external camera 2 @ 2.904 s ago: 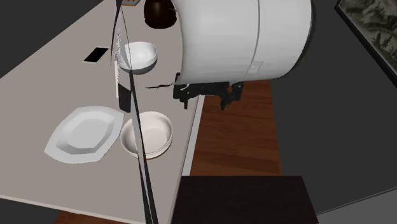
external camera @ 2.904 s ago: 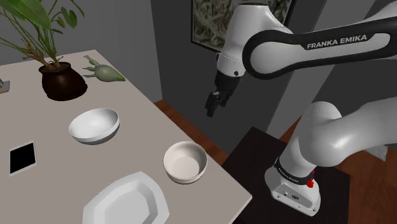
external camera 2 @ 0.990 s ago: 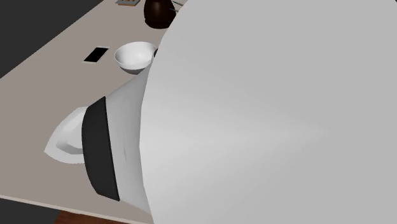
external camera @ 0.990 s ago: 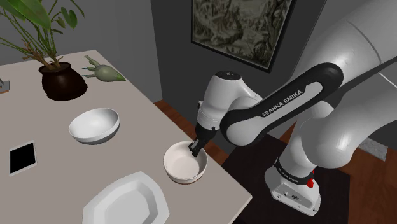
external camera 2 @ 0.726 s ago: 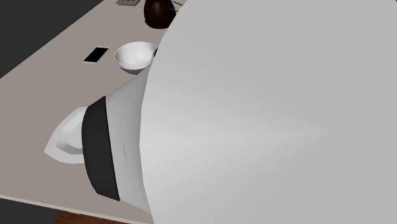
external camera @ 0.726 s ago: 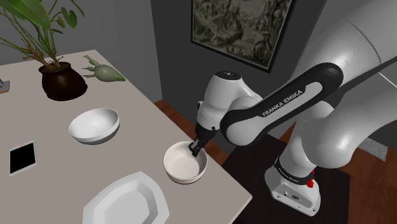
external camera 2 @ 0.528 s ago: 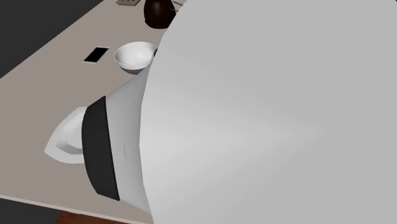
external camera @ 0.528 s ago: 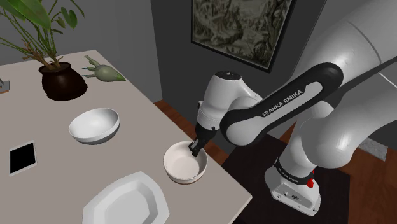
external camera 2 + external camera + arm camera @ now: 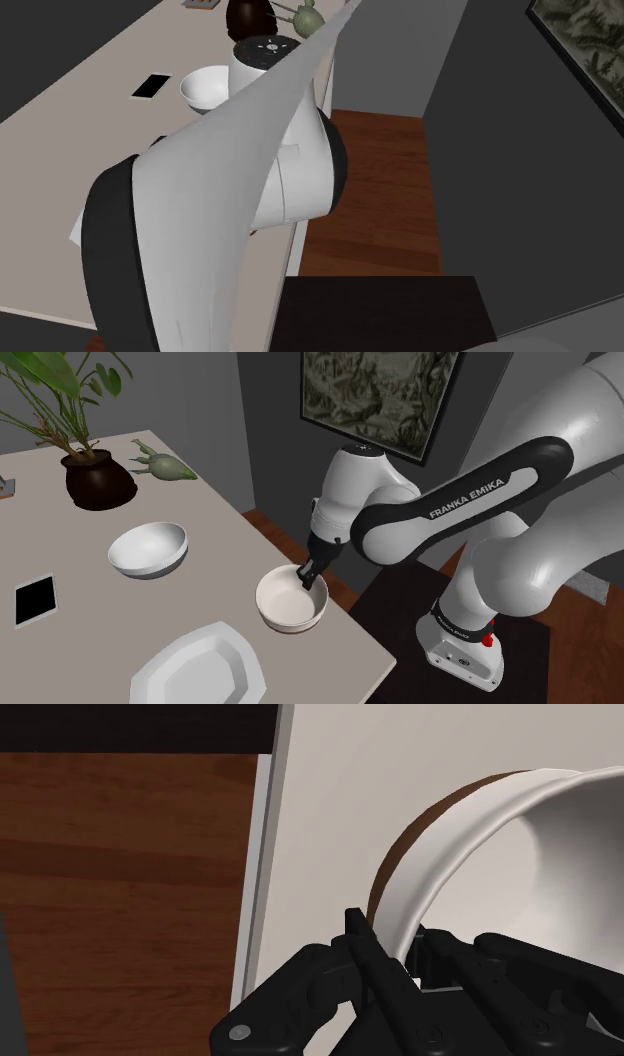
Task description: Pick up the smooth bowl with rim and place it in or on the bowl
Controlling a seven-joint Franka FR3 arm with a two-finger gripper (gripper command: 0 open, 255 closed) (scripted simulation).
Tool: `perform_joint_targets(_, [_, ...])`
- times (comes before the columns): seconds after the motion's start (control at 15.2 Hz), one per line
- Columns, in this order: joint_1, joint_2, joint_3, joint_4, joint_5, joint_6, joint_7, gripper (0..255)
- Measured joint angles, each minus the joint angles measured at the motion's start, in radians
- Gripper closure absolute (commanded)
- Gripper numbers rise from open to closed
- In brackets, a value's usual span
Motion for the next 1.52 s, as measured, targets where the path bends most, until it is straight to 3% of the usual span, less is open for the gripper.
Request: perform_joint_targets(1.52, [-0.032,-0.192,-0.060,0.195,-0.082,-0.385,0.042,255])
